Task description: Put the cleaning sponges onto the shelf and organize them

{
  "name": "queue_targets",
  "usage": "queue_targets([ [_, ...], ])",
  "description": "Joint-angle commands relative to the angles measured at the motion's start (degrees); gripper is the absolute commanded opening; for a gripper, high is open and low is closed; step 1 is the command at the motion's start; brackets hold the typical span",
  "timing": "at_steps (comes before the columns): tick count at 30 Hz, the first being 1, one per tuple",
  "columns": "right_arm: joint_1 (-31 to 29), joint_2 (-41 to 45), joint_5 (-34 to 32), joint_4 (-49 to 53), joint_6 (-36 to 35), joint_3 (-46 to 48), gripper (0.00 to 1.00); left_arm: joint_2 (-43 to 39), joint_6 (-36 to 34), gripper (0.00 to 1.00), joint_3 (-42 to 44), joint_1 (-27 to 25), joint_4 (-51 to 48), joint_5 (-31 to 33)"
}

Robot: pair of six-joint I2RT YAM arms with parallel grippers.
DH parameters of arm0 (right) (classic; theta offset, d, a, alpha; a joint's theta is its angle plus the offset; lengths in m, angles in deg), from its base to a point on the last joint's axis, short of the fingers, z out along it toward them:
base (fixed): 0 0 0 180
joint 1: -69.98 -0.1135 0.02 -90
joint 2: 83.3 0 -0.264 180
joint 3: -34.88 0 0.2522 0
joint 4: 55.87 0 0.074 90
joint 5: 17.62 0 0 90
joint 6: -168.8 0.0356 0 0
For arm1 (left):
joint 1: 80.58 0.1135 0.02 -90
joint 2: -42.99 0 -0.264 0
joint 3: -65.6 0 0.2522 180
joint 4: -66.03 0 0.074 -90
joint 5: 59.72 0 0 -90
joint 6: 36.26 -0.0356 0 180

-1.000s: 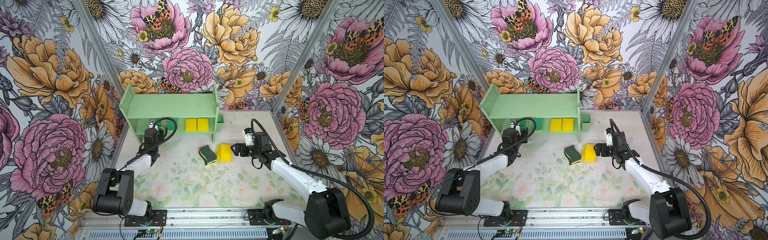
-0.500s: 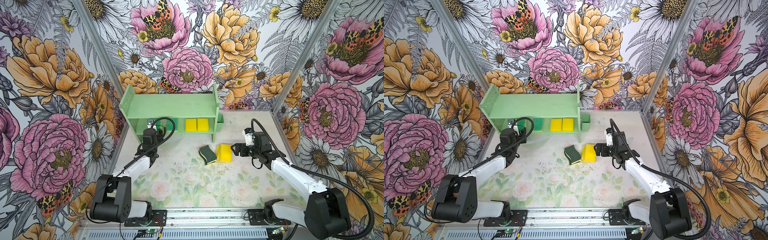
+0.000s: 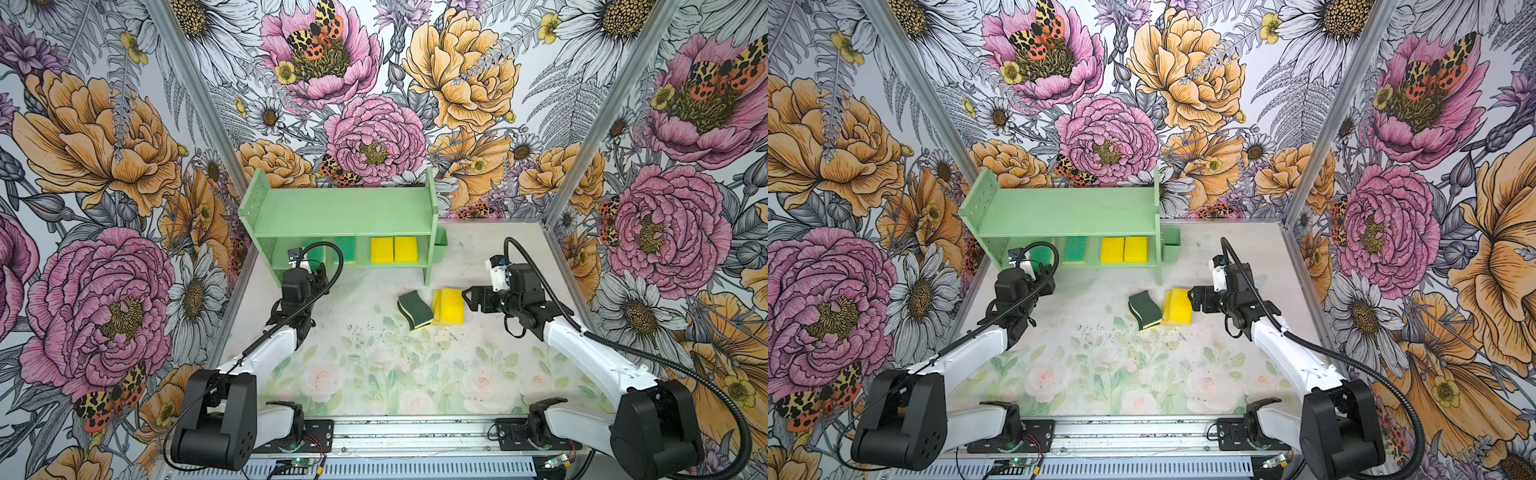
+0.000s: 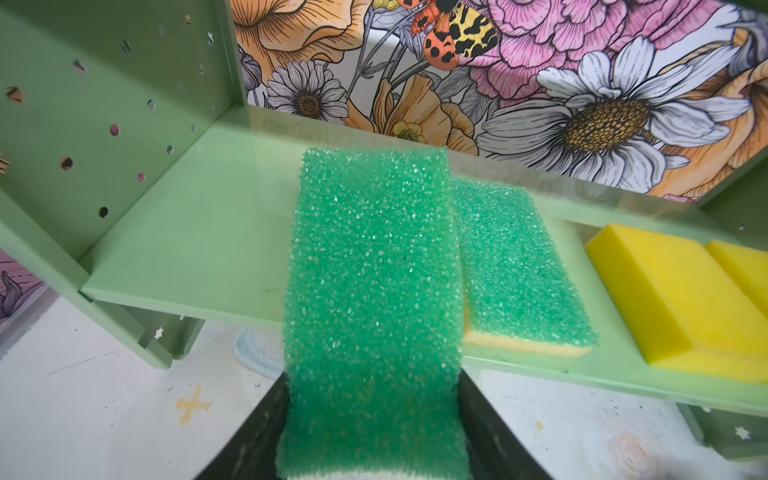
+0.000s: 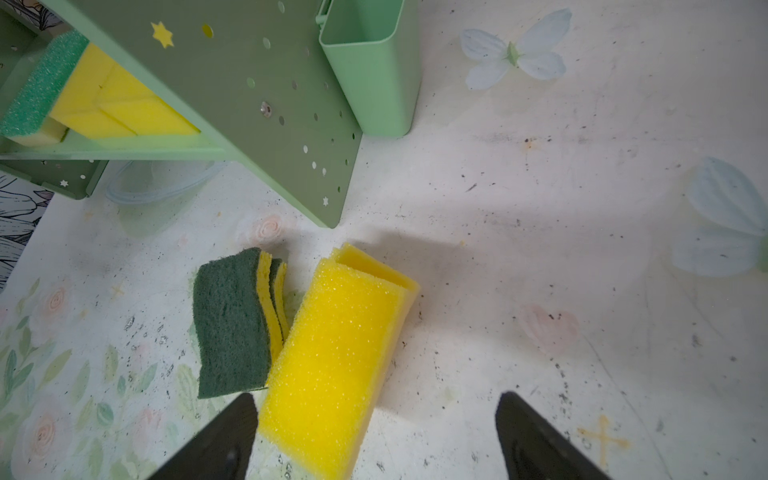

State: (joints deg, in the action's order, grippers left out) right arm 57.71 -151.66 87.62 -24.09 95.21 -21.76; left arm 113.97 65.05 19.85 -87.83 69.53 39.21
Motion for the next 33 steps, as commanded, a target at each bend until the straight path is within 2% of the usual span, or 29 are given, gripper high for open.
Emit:
queue_targets([
  [1, 0.43, 0.80, 0.75, -0.18, -1.11, -1.05, 0.92, -1.63, 3.13, 0.58, 2.05, 0.72, 4.40, -1.83],
  [10, 0.56, 0.37, 0.84, -0.13, -1.19, -1.17, 0.92, 2.14, 5.87, 0.58, 3.23, 1.77, 11.13, -6.16],
  [18, 0.59, 0.42, 0.60, 0.05, -1.23, -1.22, 0.92, 3.55, 9.83, 0.58, 4.89, 5.73, 17.23, -12.01],
  [33, 0.63, -0.29, 0.93, 0.12, -1.16, -2.05, 0.92, 4.82, 11.00, 0.60, 4.22, 7.15, 19.55, -14.99],
])
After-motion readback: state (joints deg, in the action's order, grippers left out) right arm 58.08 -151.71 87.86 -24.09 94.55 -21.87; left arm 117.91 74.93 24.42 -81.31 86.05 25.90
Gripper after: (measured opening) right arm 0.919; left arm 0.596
